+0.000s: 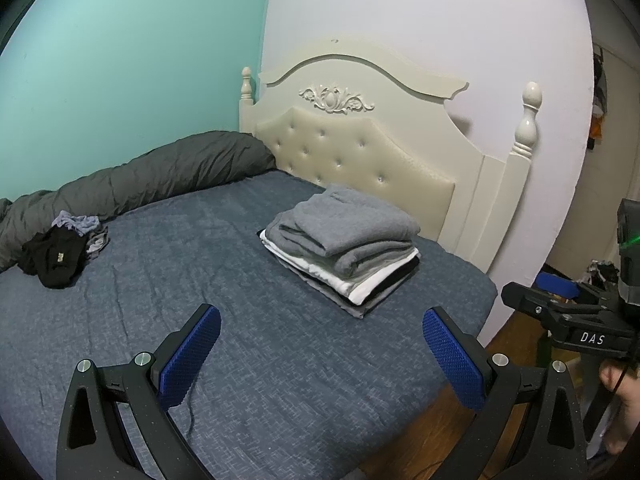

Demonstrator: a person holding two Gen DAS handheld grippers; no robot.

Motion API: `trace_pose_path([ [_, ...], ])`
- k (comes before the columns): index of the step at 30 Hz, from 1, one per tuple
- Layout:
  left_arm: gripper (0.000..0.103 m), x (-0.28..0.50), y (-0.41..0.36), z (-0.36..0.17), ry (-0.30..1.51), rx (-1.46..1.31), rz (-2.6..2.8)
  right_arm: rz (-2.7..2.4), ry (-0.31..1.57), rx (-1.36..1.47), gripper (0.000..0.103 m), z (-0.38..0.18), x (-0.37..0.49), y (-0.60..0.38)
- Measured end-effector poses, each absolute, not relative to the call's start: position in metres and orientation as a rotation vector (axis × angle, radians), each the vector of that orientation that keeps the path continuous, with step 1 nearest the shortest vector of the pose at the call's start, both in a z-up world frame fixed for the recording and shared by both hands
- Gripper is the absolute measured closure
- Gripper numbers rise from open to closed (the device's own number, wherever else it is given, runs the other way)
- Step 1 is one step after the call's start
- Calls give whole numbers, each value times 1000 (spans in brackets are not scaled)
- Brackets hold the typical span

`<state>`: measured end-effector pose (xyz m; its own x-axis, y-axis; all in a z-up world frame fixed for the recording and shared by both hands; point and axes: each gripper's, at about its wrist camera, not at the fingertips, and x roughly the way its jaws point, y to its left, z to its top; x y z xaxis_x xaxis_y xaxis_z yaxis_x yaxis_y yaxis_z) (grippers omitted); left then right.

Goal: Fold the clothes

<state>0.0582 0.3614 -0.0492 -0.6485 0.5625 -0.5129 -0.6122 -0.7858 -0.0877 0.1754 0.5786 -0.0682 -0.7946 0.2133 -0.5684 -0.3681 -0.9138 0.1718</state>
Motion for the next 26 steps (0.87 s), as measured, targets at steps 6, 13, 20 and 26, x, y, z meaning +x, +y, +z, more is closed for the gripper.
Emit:
trace_pose_path([
  [6, 0, 59, 362, -50, 130, -695, 2378, 2683, 400, -809, 0, -70, 175, 578],
  [13, 0, 59, 361, -52, 123, -705, 2376, 2683, 406, -812, 0, -71, 174, 579],
  [20, 0, 59, 363, -55, 126, -722, 2377, 2681, 410, -817, 0, -72, 175, 580],
  [26, 0, 59, 362, -56, 121, -721, 2373, 2678, 411, -820, 0, -73, 176, 578],
])
